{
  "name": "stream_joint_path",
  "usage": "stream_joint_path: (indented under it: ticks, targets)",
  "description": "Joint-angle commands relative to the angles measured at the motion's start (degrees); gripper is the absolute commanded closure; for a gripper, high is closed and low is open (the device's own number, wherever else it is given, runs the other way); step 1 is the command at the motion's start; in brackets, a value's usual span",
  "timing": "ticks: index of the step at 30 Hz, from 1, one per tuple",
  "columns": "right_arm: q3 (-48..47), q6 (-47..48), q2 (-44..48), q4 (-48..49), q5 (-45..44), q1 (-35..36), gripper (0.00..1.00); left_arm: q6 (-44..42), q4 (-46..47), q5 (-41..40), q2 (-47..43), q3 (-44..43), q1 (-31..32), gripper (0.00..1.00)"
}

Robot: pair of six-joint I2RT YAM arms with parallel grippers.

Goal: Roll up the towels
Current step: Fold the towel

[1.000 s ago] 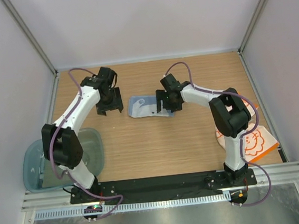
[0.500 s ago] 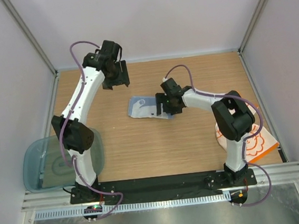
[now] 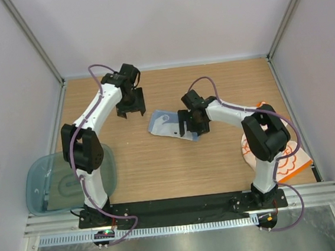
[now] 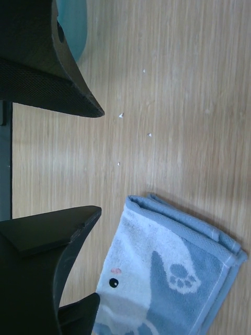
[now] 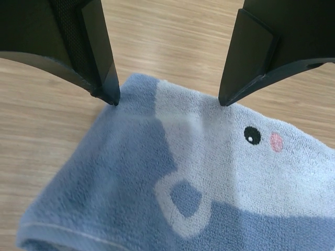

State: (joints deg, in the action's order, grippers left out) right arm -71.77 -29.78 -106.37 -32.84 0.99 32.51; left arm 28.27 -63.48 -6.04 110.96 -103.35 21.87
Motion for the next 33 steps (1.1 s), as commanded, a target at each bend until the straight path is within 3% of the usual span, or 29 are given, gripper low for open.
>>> stream_joint_path:
  ticks: [1, 14, 24, 33]
  targets:
    - [0.8, -1.8, 6.3, -2.8, -3.0, 0.2, 0.16, 0.5, 3.1, 3.3, -2.2, -1.5, -0.2, 0.31]
    - [1.4, -0.3, 14.2, -5.7, -8.1, -1.0, 0.13, 1.9, 4.6, 11.7, 3.2, -0.6, -0.1, 0.32]
    - [-8.0, 4.3, 4.9, -4.5, -2.6, -7.3, 0.15, 3.8, 5.7, 16.1, 8.0, 1.2, -0.1, 0.34]
    - [-12.0, 5.6, -7.4, -2.0, 2.4, -11.7, 0.39, 4.0, 4.9, 14.6, 10.2, -0.3, -0.1, 0.35]
